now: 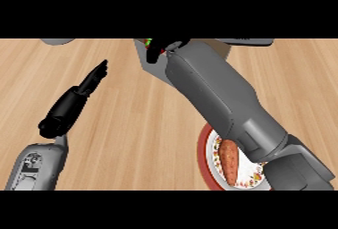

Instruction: Pick the tomato from the plate and place it in the cardboard box

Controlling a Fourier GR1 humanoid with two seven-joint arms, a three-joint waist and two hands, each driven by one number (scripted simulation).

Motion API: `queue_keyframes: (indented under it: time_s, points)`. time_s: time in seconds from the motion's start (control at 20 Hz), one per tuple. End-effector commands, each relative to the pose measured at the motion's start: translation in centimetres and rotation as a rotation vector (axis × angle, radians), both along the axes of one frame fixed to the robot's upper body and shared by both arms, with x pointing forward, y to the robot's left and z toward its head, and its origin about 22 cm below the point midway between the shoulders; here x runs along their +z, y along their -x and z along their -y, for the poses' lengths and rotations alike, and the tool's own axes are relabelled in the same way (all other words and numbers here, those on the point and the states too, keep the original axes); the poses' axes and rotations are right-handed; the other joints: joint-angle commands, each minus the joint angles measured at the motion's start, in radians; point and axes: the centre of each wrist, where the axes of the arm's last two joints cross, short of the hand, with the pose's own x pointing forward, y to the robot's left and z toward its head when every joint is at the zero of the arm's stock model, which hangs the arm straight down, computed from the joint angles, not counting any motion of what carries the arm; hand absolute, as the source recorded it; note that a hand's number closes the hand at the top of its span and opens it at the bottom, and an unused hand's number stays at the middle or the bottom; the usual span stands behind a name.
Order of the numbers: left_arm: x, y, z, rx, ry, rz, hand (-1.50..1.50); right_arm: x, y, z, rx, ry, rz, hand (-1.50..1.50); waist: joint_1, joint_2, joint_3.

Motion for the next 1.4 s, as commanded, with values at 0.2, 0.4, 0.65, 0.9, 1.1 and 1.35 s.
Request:
queue_keyframes:
  time_s: [0.2,0.4,0.65,0.9,1.1,1.35]
  points:
    - [0.2,0.1,1.2,0.014,0.023,-0.008,0.0,-2.9,-3.1,4.1,0.059,0.056,-0.281,1.5,-0.015,0.002,0.001]
    - [0.1,-0.1,0.3,0.021,0.001,-0.005,0.0,-4.1,-3.7,5.3,0.018,0.15,-0.415,1.5,-0.012,0.005,0.001]
    - [0.6,0.2,-0.7,0.009,-0.002,0.0,0.0,-4.4,-4.5,7.8,0.171,0.081,-0.484,-1.5,0.001,0.011,0.002]
    - [-0.7,0.1,-1.0,0.031,0.014,-0.017,0.0,-2.0,-4.6,7.9,0.32,-0.144,-0.3,-1.5,-0.03,0.002,0.002]
    - [0.1,0.6,-1.0,0.021,0.014,-0.001,0.0,-2.0,-4.6,8.6,0.278,-0.666,-0.143,-1.5,-0.023,0.002,0.008]
    - [-0.4,0.6,-1.5,0.026,0.001,-0.005,0.0,-1.4,-5.2,10.5,0.158,-1.013,-0.112,-1.5,-0.012,0.01,0.003]
